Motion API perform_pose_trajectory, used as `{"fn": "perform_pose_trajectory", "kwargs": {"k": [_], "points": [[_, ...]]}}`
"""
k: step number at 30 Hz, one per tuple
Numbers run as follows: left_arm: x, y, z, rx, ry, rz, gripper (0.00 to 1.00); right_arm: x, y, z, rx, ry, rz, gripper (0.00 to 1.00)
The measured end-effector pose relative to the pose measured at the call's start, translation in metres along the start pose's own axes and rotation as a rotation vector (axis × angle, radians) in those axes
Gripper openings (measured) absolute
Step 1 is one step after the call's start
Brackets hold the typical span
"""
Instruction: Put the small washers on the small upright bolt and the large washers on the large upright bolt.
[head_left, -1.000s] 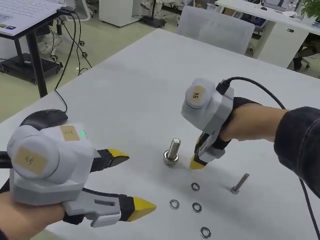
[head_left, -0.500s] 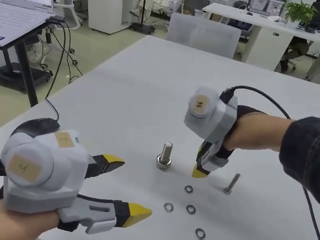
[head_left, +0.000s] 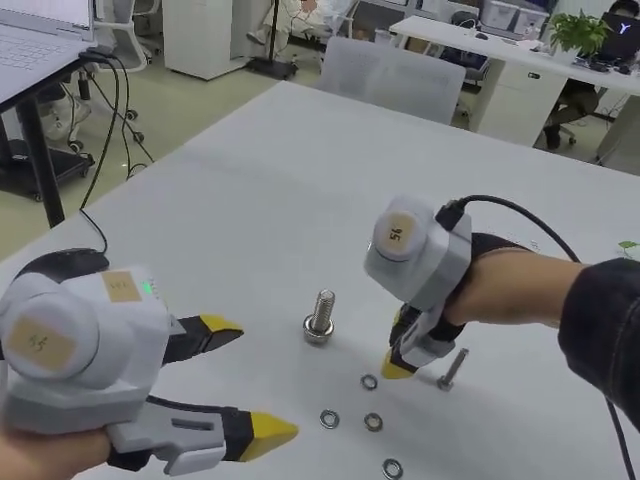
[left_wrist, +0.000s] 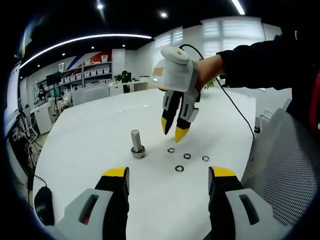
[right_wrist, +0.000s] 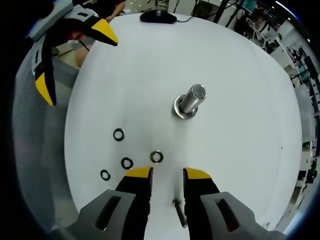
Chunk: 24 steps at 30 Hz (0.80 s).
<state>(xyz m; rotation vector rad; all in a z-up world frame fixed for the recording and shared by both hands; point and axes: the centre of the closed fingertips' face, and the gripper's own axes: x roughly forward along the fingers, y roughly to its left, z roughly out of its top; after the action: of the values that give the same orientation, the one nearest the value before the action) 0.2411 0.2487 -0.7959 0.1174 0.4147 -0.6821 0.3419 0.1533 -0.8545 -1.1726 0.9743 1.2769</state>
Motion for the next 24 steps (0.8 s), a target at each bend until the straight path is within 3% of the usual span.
{"fn": "perform_pose_trajectory", "kwargs": {"k": [12, 24], "points": [[-0.004, -0.002, 0.000, 0.006, 0.003, -0.005, 0.63, 0.013, 0.016, 0.006, -0.020, 0.008, 0.026, 0.24], [-0.003, -0.002, 0.000, 0.001, 0.003, -0.009, 0.63, 0.022, 0.017, 0.007, -0.039, 0.019, 0.038, 0.23]]}}
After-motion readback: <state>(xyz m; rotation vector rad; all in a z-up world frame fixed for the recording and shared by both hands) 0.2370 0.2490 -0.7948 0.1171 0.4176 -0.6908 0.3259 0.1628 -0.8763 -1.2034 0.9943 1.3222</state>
